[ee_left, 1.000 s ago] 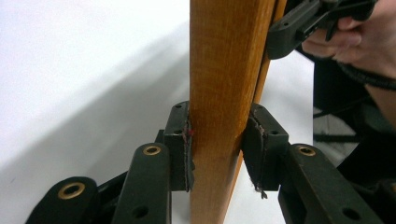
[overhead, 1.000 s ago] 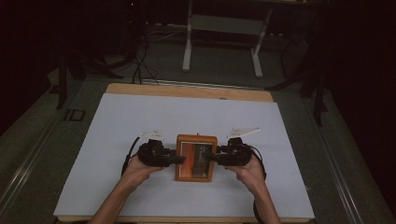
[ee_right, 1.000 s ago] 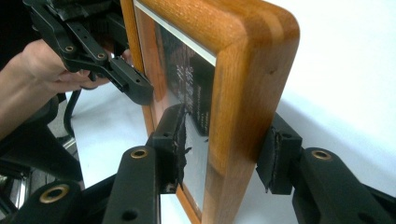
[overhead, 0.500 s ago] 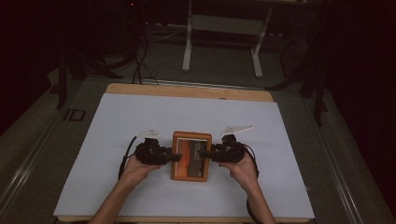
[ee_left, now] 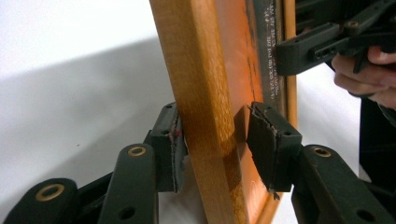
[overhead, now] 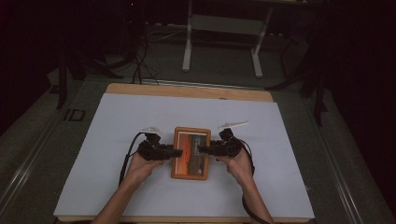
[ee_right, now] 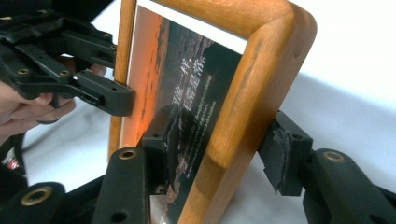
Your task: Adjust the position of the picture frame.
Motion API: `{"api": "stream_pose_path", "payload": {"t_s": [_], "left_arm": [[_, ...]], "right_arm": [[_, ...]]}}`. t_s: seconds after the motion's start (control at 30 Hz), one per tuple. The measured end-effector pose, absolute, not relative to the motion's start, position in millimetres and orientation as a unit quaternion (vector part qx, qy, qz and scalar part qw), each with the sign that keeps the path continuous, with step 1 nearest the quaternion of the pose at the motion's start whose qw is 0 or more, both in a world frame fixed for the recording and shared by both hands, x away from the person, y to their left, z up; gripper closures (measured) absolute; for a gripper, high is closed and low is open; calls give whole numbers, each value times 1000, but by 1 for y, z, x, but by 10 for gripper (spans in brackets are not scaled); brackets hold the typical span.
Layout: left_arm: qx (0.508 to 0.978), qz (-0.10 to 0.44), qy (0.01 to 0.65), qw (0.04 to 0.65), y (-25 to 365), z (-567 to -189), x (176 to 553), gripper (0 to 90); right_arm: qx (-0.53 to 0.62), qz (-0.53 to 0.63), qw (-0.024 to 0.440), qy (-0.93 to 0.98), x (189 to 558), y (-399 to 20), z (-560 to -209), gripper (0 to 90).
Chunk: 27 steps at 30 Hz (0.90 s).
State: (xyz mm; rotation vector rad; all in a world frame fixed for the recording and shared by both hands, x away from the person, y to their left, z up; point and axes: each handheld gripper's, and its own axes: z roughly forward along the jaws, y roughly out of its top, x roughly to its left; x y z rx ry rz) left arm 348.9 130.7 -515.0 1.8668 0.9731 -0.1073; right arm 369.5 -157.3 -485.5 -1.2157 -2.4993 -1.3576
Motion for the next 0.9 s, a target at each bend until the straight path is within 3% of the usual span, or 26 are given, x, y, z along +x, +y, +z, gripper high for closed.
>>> {"api": "stream_pose_path", "payload": {"t_s": [0.17, 0.5, 0.9], "left_arm": [[766, -45, 435, 472, 133, -525, 359, 556], [749, -87, 463, 466, 136, -537, 369, 550], [751, -82, 461, 466, 135, -537, 369, 541]], "right_arm": [[-421, -411, 14, -808, 380, -161, -494, 533], [-452, -404, 58, -793, 396, -164, -513, 511], [-450, -402, 64, -795, 399, -164, -514, 513]]}}
